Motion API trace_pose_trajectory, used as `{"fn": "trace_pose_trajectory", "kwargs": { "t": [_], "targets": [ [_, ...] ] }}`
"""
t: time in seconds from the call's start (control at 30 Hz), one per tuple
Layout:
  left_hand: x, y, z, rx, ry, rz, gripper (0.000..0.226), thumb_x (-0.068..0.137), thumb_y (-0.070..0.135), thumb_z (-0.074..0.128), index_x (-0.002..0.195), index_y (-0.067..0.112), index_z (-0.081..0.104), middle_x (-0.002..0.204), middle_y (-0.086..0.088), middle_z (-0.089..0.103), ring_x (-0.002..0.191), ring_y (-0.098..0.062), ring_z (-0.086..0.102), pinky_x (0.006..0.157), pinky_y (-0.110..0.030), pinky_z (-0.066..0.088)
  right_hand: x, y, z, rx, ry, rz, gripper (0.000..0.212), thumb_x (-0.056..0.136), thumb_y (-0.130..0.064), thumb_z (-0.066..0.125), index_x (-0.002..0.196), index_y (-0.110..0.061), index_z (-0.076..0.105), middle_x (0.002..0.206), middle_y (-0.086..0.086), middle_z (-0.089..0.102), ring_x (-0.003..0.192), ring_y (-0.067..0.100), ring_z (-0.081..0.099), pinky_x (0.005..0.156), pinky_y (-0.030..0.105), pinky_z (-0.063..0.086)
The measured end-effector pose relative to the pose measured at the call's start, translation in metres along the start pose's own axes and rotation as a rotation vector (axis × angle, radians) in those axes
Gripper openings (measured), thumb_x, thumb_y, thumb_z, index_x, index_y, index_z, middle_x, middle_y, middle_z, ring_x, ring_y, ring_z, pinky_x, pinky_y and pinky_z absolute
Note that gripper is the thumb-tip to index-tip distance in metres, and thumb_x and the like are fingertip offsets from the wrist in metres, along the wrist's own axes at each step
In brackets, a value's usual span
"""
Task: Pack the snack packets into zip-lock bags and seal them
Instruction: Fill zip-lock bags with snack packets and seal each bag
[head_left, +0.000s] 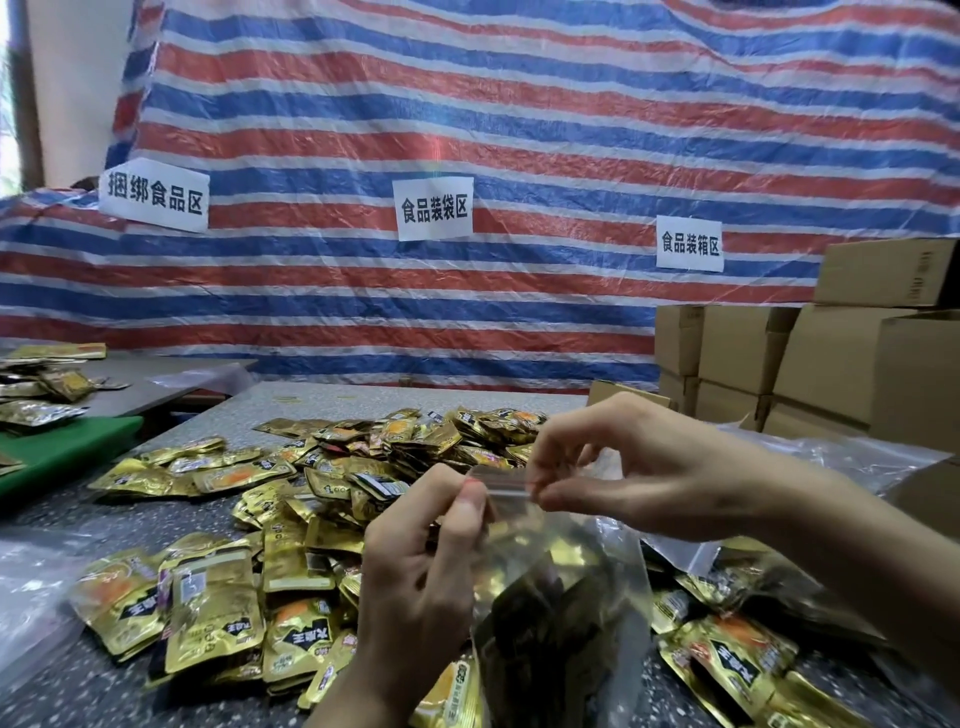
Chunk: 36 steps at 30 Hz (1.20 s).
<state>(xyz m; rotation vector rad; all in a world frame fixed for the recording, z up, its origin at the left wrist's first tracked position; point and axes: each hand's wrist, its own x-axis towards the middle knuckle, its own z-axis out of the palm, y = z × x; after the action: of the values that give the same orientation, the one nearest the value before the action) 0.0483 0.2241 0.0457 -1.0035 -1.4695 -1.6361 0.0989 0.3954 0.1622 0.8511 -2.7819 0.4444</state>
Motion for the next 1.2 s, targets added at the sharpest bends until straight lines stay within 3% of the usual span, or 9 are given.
{"fn": "trace_pose_trajectory", "kwargs": {
  "t": [0.13, 0.3, 0.47, 0.57, 0.87, 1.07, 1.13, 1.2],
  "targets": [
    [0.000, -0.004, 0.000, 0.026, 0.036, -0.024, 0.030, 0.097, 0.033, 0.044, 0.072, 0.021, 0.056, 0.066, 0.001, 0.056, 0.058, -0.014, 0.053, 0.052, -0.027, 0.043, -0.007, 0.004, -0.005, 0.008, 0.015, 0.019, 0.004, 0.093, -0.028, 0.068, 0.090, -0.028, 0.070, 0.082, -0.016, 0.066, 0.079, 0.004, 0.060, 0.079, 0.025, 0.048],
    [0.003, -0.008, -0.005, 0.014, 0.092, -0.021, 0.029, 0.095, 0.032, 0.046, 0.071, 0.019, 0.057, 0.064, -0.004, 0.055, 0.056, -0.015, 0.053, 0.051, -0.022, 0.042, -0.016, 0.015, -0.009, 0.007, 0.021, 0.061, 0.011, 0.094, -0.031, 0.066, 0.094, -0.022, 0.072, 0.083, -0.017, 0.066, 0.081, 0.006, 0.060, 0.082, 0.036, 0.050],
    [0.005, -0.010, -0.006, 0.016, 0.112, -0.016, 0.028, 0.093, 0.032, 0.047, 0.073, 0.018, 0.060, 0.063, 0.000, 0.057, 0.056, -0.019, 0.053, 0.051, -0.032, 0.042, -0.028, 0.025, -0.010, 0.044, 0.025, 0.128, 0.010, 0.094, -0.034, 0.065, 0.096, -0.027, 0.072, 0.092, -0.018, 0.069, 0.089, 0.005, 0.062, 0.085, 0.035, 0.052],
    [0.006, -0.012, -0.007, 0.008, 0.126, -0.024, 0.028, 0.093, 0.032, 0.047, 0.073, 0.018, 0.061, 0.063, 0.000, 0.057, 0.056, -0.017, 0.054, 0.052, -0.029, 0.043, -0.033, 0.029, -0.012, 0.092, 0.049, 0.141, 0.009, 0.093, -0.032, 0.066, 0.094, -0.026, 0.073, 0.092, -0.015, 0.071, 0.088, 0.007, 0.064, 0.084, 0.032, 0.052],
    [0.006, -0.009, -0.007, -0.015, 0.140, -0.022, 0.030, 0.092, 0.030, 0.048, 0.069, 0.014, 0.060, 0.059, -0.003, 0.055, 0.055, -0.012, 0.053, 0.054, -0.015, 0.041, -0.044, 0.040, -0.007, 0.278, 0.132, 0.143, 0.007, 0.085, -0.038, 0.069, 0.079, -0.041, 0.071, 0.080, -0.006, 0.068, 0.072, 0.011, 0.057, 0.075, 0.043, 0.052],
    [0.007, -0.009, -0.009, -0.010, 0.164, -0.057, 0.032, 0.092, 0.024, 0.052, 0.064, 0.010, 0.060, 0.060, -0.006, 0.057, 0.056, -0.020, 0.054, 0.053, -0.033, 0.043, -0.054, 0.045, -0.008, 0.372, 0.156, 0.163, 0.004, 0.085, -0.028, 0.071, 0.084, -0.027, 0.075, 0.087, 0.006, 0.070, 0.081, 0.017, 0.061, 0.076, 0.043, 0.052],
    [0.007, -0.007, -0.010, -0.012, 0.156, -0.055, 0.034, 0.091, 0.028, 0.052, 0.065, 0.007, 0.060, 0.060, -0.007, 0.056, 0.056, -0.020, 0.053, 0.054, -0.033, 0.042, -0.056, 0.046, -0.008, 0.387, 0.164, 0.172, 0.005, 0.083, -0.028, 0.072, 0.084, -0.024, 0.075, 0.088, 0.007, 0.071, 0.082, 0.017, 0.063, 0.077, 0.039, 0.053],
    [0.007, -0.005, -0.009, -0.012, 0.153, -0.060, 0.038, 0.089, 0.035, 0.048, 0.066, 0.006, 0.059, 0.061, -0.009, 0.055, 0.057, -0.021, 0.052, 0.055, -0.032, 0.041, -0.056, 0.047, -0.009, 0.379, 0.180, 0.176, 0.008, 0.081, -0.029, 0.073, 0.082, -0.021, 0.075, 0.088, 0.011, 0.071, 0.083, 0.028, 0.063, 0.078, 0.045, 0.053]
  ]
}}
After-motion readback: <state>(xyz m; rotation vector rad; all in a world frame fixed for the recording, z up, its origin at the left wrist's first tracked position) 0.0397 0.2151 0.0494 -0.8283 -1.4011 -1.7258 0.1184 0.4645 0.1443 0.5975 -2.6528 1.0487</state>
